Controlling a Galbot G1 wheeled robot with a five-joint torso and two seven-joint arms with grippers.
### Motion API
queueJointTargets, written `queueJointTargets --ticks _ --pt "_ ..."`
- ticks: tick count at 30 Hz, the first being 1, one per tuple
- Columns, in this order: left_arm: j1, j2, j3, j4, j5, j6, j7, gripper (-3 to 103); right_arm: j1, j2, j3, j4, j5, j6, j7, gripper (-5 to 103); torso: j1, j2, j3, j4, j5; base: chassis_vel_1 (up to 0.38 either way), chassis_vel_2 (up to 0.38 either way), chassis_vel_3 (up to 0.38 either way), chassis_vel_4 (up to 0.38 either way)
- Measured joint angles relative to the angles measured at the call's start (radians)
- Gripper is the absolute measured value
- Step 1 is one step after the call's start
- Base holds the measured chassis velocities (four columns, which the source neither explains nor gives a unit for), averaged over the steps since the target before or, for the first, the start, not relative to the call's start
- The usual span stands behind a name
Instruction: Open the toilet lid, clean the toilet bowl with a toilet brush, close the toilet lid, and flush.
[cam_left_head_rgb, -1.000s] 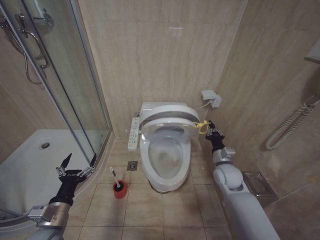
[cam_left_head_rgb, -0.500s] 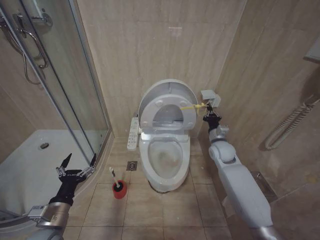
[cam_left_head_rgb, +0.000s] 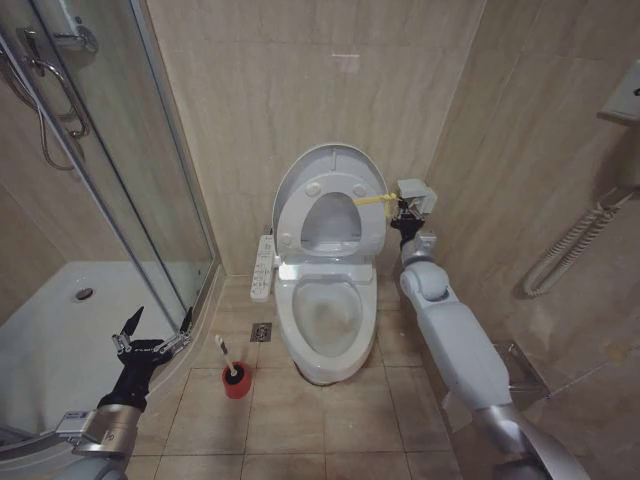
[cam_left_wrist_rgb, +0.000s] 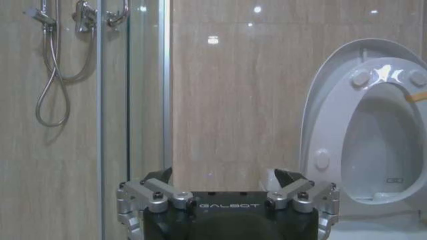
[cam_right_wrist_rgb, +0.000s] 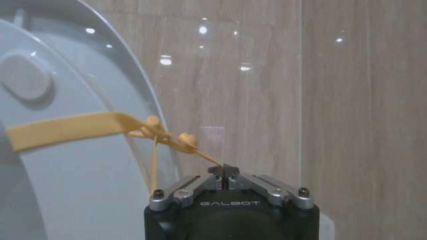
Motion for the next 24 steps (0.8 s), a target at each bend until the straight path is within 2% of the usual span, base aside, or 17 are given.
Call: queueJointTargets --ticks 18,24 --pt "0.000 0.000 0.000 0.000 0.000 0.000 0.000 100 0.234 0.040 -0.094 -0.219 -0.025 0.026 0.009 1 0.000 0.000 0.000 0.0008 -0.0001 0.000 0.000 0.000 0.000" --pt "0.000 0.000 0.000 0.000 0.000 0.000 0.000 100 0.245 0.039 -0.107 -0.225 -0.025 0.025 0.009 1 0.000 0.000 0.000 0.0004 0.0000 0.000 0.000 0.000 0.000"
